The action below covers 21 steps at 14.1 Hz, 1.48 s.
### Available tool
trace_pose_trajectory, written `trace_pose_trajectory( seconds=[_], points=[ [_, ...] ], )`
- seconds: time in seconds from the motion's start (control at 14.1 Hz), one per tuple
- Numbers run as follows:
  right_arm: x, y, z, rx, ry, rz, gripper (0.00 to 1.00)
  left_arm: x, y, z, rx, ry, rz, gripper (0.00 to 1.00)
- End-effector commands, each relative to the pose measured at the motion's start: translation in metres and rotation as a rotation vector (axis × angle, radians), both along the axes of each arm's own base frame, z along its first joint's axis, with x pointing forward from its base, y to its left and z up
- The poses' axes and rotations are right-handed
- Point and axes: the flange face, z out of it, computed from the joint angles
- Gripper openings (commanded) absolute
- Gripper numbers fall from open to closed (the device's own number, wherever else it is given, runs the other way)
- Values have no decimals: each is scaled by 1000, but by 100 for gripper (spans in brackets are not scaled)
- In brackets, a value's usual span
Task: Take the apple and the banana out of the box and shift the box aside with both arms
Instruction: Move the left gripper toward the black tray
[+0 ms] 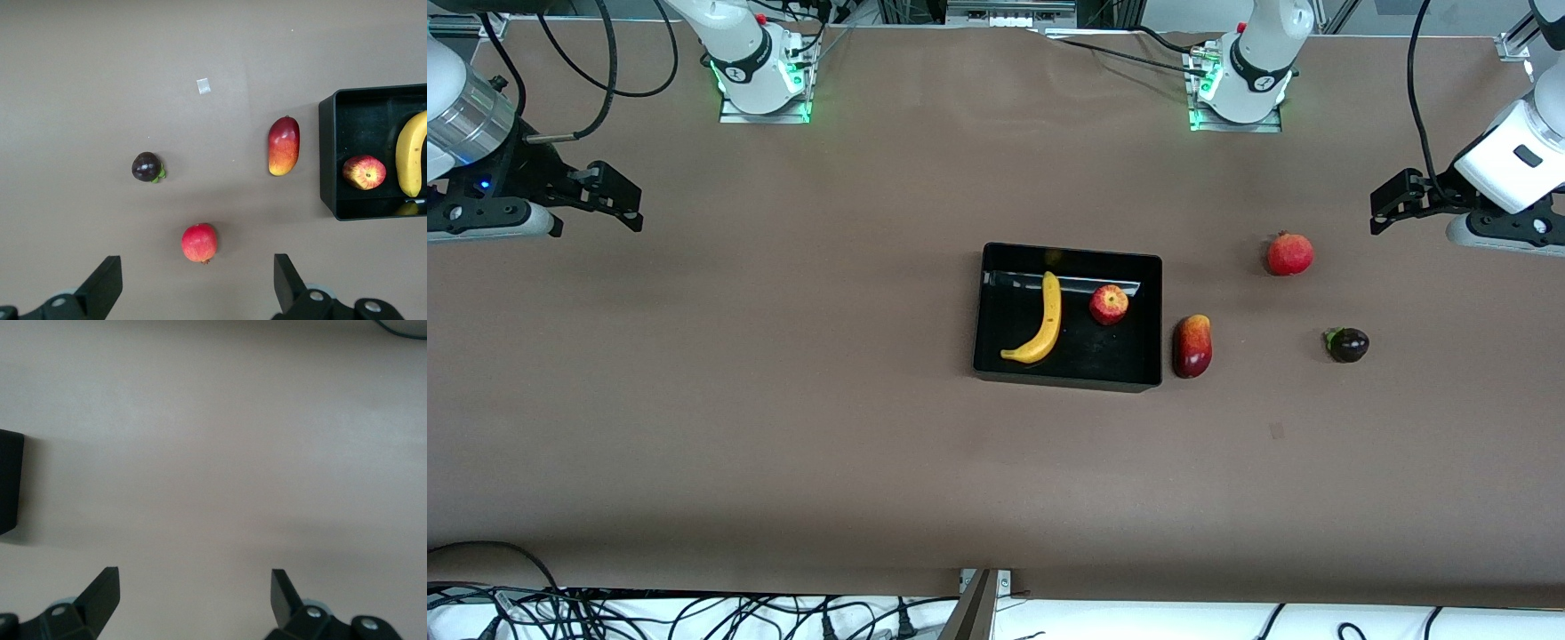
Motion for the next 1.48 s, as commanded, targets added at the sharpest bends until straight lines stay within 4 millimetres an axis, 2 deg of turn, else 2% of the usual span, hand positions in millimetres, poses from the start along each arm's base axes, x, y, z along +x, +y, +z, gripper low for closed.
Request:
trace_pose_trajectory(
  seconds=[0.0, 0.21, 0.35, 0.57, 0.71, 0.85, 0.99, 1.2, 1.41],
  points=[
    [-3, 3, 6, 17, 0, -3, 100, 4, -4, 6, 9, 10, -15, 100],
    [-2, 4, 7, 24, -8, -1, 100, 4, -5, 6, 8, 13, -16, 100],
    [-2, 4, 7, 24, -9, -1, 100, 3, -16, 5, 8, 14, -36, 100],
    [-2, 4, 6, 24, -8, -1, 100, -1, -19, 3, 10, 45, -43, 100],
    [-2, 4, 7, 25, -11, -1, 100, -6, -29, -1, 13, 85, -63, 100],
    [-2, 4, 7, 26, -11, -1, 100, -1, -30, -11, 14, 101, -63, 100],
    [-2, 4, 7, 31, -10, -2, 100, 6, -32, -12, 10, 97, -64, 100],
    [-1, 4, 7, 31, -12, -2, 100, 14, -40, -27, -21, 123, -62, 100],
    [-1, 4, 7, 31, -12, -2, 100, 28, -70, -61, -107, 172, 19, 100]
  ],
)
